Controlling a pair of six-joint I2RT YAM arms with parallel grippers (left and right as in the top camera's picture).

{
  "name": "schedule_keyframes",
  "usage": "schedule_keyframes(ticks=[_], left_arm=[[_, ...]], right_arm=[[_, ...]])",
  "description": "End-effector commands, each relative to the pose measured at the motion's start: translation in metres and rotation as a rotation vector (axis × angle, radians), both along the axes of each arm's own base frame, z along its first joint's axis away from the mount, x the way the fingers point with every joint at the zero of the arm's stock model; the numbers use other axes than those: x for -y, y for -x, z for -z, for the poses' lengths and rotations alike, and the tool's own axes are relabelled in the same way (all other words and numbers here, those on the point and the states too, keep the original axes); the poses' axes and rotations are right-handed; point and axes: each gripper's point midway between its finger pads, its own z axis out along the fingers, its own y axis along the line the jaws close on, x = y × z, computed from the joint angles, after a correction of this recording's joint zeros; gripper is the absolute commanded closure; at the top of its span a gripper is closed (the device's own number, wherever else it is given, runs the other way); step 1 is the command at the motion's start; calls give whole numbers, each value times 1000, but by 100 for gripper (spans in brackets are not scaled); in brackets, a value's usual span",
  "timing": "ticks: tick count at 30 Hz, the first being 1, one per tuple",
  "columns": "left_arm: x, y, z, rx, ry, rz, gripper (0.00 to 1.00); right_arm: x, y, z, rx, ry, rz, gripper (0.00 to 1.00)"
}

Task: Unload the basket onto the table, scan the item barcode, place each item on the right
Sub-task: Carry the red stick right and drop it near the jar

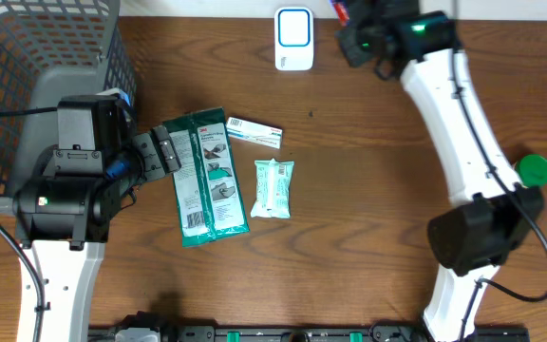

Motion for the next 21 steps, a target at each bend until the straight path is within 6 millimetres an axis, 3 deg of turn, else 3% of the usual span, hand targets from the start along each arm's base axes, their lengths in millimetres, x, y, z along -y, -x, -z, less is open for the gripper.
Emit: schedule_keyframes(ticks=[1, 2, 4, 6, 13, 21], left_arm=[[-2, -1, -3, 7, -19, 9, 10], [-2, -1, -3, 7, -19, 9, 10], [-2, -1, -3, 7, -19, 9, 10], [-2, -1, -3, 8, -19, 9, 10], [-2, -1, -3, 7, -19, 9, 10], [-2, -1, -3, 7, -19, 9, 10]], right_arm=[[34, 15, -3, -132, -218, 140, 99], [42, 17, 0, -152, -230, 172, 99], [101, 26, 26, -283, -279, 390, 99], [134, 34, 45, -362, -305, 516, 99], [207, 58, 109, -491, -343, 763, 99], [290, 81, 188, -444, -318, 1072, 99]])
